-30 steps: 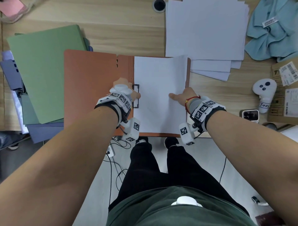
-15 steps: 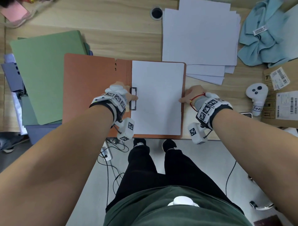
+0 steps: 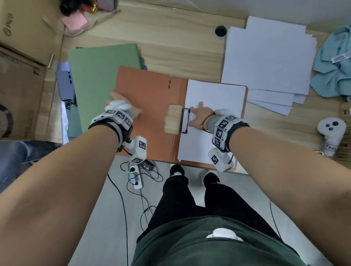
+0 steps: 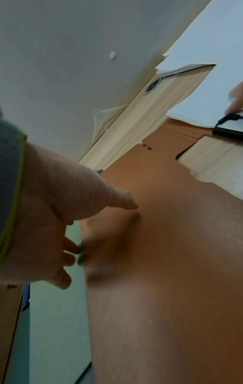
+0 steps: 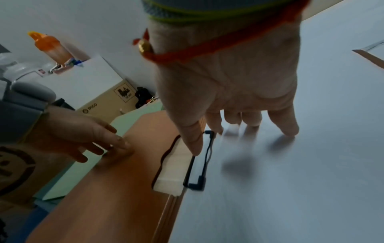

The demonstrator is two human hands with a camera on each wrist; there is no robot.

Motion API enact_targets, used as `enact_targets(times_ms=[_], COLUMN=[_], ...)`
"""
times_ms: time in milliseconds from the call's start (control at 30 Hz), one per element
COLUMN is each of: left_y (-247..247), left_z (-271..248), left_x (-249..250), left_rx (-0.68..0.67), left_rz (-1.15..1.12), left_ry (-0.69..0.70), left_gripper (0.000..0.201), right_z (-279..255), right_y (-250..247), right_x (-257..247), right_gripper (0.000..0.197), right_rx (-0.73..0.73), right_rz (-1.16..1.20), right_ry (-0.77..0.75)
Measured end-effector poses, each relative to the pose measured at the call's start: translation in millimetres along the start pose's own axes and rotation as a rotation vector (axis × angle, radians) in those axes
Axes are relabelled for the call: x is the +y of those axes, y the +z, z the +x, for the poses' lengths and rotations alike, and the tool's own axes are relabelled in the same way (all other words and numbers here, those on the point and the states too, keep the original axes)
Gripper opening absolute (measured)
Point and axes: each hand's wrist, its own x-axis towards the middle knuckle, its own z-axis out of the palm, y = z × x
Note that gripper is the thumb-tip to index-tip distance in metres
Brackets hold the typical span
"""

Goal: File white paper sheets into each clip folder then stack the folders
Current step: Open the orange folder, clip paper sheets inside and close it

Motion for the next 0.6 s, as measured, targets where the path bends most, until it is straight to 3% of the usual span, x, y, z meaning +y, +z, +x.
enact_targets(times_ms=[133,233,300,400,533,600], left_y=[-17,-26,-39,-67,-97,-100], left_z=[-1,7,9,-6,-49,-74], left_x=[-5,-7,-3,21,67,90], left_rx=[-0.035,0.029,0.076,0.097,0.095,0.03], left_rz=[-0.006,-0.128,-0.165,-0.145,-0.043,-0.092], left_ry=[0.019,0.073,0.122,0.223,0.417,0.539], left_gripper=[0.085,0.066,0.064,0.026,0.036,0.049], right_z=[-1,-2,-6,-14,-29,-44], right_y=[11,9,1,-18,-45,-60], right_x=[-1,1,2,7,21,29], right_gripper=[0.079,0.081,0.079,0.069,0.061,0.054], right_rx=[-0.024,-0.053,-0.069,-0.07,-0.046,-0.026], right_rz=[-0.055,-0.032,-0.019,0.072,0.401,0.652], right_ry=[-0.01,-0.01,-0.013,-0.031,-0.026,-0.049])
